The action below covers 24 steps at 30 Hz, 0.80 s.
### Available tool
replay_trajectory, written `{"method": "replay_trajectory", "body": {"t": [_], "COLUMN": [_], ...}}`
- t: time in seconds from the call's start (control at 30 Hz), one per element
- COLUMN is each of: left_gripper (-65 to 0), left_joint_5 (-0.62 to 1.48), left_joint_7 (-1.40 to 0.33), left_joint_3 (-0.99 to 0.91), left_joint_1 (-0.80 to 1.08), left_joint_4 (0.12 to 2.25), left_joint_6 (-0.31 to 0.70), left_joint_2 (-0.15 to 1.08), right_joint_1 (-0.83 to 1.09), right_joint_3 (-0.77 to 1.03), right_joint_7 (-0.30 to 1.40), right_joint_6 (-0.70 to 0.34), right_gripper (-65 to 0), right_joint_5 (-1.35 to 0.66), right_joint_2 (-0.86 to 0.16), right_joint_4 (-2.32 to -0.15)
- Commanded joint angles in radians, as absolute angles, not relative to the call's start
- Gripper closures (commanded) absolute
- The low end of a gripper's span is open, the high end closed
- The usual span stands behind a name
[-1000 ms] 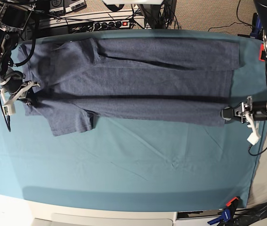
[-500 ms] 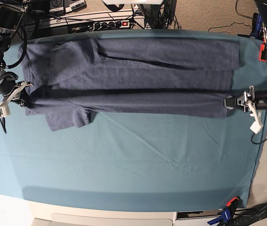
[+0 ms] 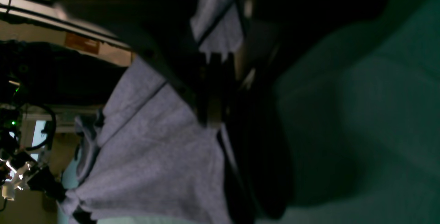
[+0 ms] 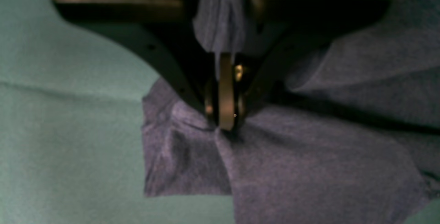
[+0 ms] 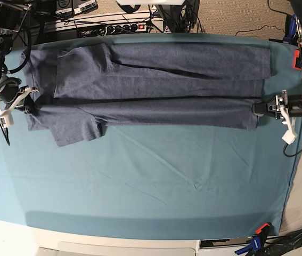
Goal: Fold the T-shirt properly
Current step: 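Lower the folded hem onto the shirt and open both grippers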
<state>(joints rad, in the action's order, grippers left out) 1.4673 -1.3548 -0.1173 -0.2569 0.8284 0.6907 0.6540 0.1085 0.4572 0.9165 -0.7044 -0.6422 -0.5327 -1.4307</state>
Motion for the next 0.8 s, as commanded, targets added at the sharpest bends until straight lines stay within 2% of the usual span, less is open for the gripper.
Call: {"method": "replay_trajectory", "body": {"t": [0.0, 0.77], "left_gripper": [0.0, 0.0], "left_joint_5": [1.484, 1.484], "left_joint_7": [-1.354, -1.382], "left_joint_3": [-0.136, -0.154], "left_joint_1": [-0.269, -0.229], "left_joint_4": [0.846, 0.858], "left_joint_6": [0.698, 0.698], "left_joint_2": [0.685, 0.685], "right_joint_1": [0.100, 0.142], "right_joint_3": [0.467, 0.467], "right_joint_7": [0.899, 0.945], "right_joint_6": [-0.698, -0.698], "right_gripper": [0.0, 0.0], "right_joint_5": [-0.657, -0.703], "right_joint_2": [-0.565, -0.562], "right_joint_4": [-1.448, -1.448]}}
